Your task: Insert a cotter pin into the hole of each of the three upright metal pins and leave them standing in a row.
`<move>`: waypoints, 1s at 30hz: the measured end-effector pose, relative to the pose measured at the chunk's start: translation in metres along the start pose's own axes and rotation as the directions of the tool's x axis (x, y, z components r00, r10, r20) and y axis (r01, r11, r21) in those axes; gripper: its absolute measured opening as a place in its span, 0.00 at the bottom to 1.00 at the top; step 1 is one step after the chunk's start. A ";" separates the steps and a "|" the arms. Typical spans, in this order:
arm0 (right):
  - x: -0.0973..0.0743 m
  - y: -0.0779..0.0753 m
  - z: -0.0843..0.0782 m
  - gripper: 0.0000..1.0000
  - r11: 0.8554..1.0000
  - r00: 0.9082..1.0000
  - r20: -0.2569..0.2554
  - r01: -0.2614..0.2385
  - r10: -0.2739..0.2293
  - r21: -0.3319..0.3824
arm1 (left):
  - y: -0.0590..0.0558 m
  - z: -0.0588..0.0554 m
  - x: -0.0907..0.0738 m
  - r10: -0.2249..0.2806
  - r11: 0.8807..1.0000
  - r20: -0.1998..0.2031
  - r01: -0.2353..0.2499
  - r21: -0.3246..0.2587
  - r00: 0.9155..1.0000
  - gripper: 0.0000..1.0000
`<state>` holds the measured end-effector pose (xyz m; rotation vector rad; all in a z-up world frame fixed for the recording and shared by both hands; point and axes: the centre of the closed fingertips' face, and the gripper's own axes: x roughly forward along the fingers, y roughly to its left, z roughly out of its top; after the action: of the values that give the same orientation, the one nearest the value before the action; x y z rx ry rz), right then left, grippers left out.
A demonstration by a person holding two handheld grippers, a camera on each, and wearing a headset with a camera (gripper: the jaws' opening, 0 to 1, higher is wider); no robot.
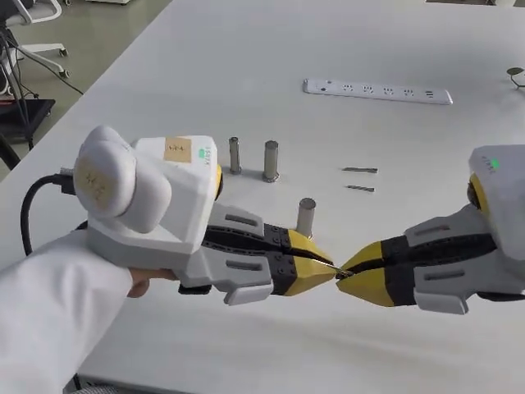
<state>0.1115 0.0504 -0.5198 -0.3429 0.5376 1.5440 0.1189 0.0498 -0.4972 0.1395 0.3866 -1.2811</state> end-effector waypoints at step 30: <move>0.000 0.016 -0.016 0.00 0.993 0.985 -0.148 -0.095 0.084 -0.069 | -0.014 -0.022 0.011 -0.137 0.987 -0.147 0.147 0.062 0.980 0.00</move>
<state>0.0943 0.0417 -0.5316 -0.4983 0.6157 1.6379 0.1039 0.0432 -0.5201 0.2702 0.4789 -1.4317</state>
